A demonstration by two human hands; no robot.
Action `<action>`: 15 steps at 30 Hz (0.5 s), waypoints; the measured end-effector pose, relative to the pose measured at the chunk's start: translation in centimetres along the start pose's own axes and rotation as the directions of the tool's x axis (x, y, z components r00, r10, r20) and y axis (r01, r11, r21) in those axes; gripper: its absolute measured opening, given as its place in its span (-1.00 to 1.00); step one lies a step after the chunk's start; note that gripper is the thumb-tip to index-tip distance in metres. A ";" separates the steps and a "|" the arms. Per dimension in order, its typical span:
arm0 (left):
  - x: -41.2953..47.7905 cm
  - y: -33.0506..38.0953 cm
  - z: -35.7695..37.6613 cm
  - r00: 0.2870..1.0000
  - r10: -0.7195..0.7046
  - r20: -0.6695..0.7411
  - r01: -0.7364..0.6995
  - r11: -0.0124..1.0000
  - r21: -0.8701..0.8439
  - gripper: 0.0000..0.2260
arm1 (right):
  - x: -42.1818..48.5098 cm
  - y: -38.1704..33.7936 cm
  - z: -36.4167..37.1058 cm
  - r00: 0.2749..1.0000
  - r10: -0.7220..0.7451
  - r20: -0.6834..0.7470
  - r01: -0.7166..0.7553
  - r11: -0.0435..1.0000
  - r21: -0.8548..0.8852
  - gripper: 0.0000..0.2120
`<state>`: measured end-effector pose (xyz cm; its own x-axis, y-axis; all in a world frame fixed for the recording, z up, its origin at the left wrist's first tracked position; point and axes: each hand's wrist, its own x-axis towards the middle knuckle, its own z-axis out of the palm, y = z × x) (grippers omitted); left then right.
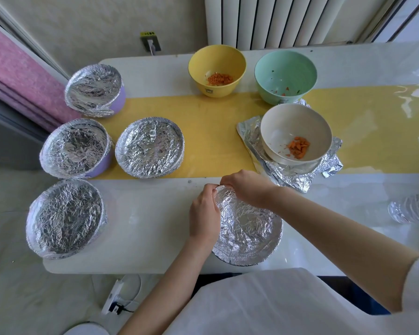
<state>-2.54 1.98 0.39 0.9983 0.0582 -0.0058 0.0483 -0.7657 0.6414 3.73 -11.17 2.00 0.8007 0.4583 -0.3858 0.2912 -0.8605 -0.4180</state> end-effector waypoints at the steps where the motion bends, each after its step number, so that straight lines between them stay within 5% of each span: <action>1: -0.1 0.0 0.0 1.000 -0.006 0.002 0.006 1.000 0.000 -0.82 | 0.0 0.1 0.3 1.000 -0.012 -0.018 0.012 1.000 0.023 -0.64; 6: -1.5 0.0 -0.4 0.985 -0.170 -0.037 0.171 0.985 0.029 -0.62 | -0.9 0.8 0.8 0.989 0.015 -0.145 0.015 0.979 0.205 -0.74; 9: -1.8 0.0 -0.9 0.968 -0.244 -0.058 0.247 0.968 0.048 -0.70 | -1.4 1.5 0.7 0.975 0.063 -0.212 -0.001 0.959 0.282 -0.72; 15: 0.6 -0.3 -1.0 0.990 -0.112 0.090 0.125 0.978 -0.164 -0.71 | -1.3 1.7 0.8 0.970 0.119 -0.214 -0.050 0.952 0.302 -0.73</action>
<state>-2.01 2.89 0.97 0.9855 0.0855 -0.1463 0.1670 -0.6370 0.7526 2.77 -13.08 1.17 0.9231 0.2944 -0.2475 0.0790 -0.7749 -0.6271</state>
